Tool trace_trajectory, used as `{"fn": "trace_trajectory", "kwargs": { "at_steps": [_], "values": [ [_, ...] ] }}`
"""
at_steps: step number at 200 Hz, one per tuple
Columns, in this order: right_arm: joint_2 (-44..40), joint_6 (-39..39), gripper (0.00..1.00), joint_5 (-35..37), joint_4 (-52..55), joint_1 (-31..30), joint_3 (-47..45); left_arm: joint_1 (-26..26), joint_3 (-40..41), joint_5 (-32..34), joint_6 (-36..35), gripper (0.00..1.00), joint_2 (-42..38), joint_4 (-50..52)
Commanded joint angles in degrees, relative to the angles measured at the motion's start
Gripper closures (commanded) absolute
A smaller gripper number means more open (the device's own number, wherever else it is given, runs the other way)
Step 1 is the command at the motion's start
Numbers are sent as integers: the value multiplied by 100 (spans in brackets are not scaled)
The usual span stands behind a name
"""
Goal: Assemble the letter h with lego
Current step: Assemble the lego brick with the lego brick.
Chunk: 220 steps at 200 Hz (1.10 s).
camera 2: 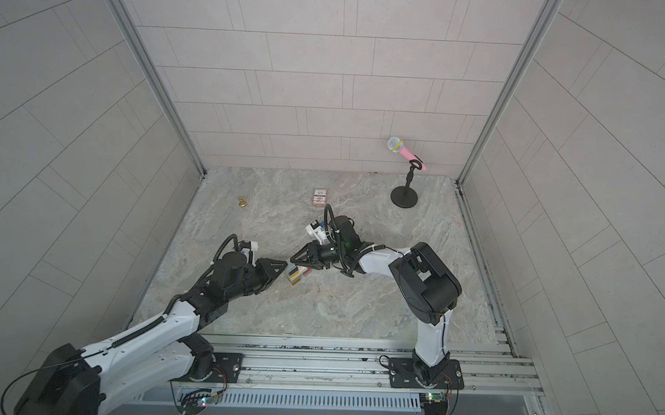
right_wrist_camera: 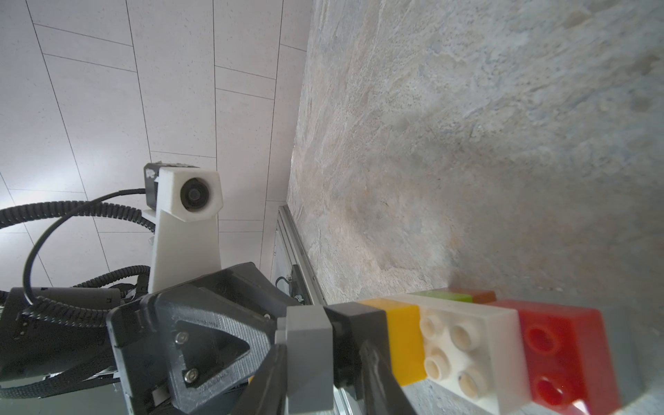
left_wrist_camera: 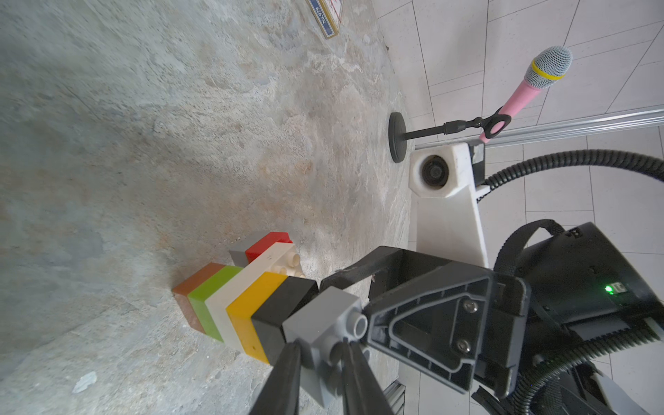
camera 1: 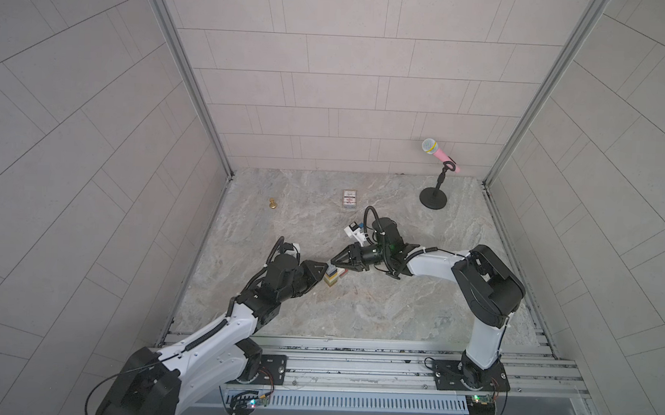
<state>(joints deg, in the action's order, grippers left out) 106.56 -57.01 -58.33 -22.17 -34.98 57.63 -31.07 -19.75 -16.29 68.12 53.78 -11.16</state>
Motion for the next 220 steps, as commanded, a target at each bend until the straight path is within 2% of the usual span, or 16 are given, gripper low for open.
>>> {"fn": "trace_trajectory", "kwargs": {
  "at_steps": [1,57,111,168,196,220],
  "values": [
    [283,50,63,146,410,8,36,-22,-217,-113,-91,76,88,430],
    [219,560,63,418,1220,26,104,-42,-632,-261,-538,76,541,866],
    [217,1030,72,823,2046,30,187,-92,-990,-318,-1157,76,1049,1346],
    [19,1334,73,1347,2471,51,226,-68,-921,-422,-1527,76,1477,1315],
    [-246,1455,71,1860,2608,119,116,-54,-1190,-419,-1858,67,1646,1525],
    [-611,1465,69,2252,2546,189,-91,-48,-1538,-540,-2262,63,1896,1659]
  ]
}}
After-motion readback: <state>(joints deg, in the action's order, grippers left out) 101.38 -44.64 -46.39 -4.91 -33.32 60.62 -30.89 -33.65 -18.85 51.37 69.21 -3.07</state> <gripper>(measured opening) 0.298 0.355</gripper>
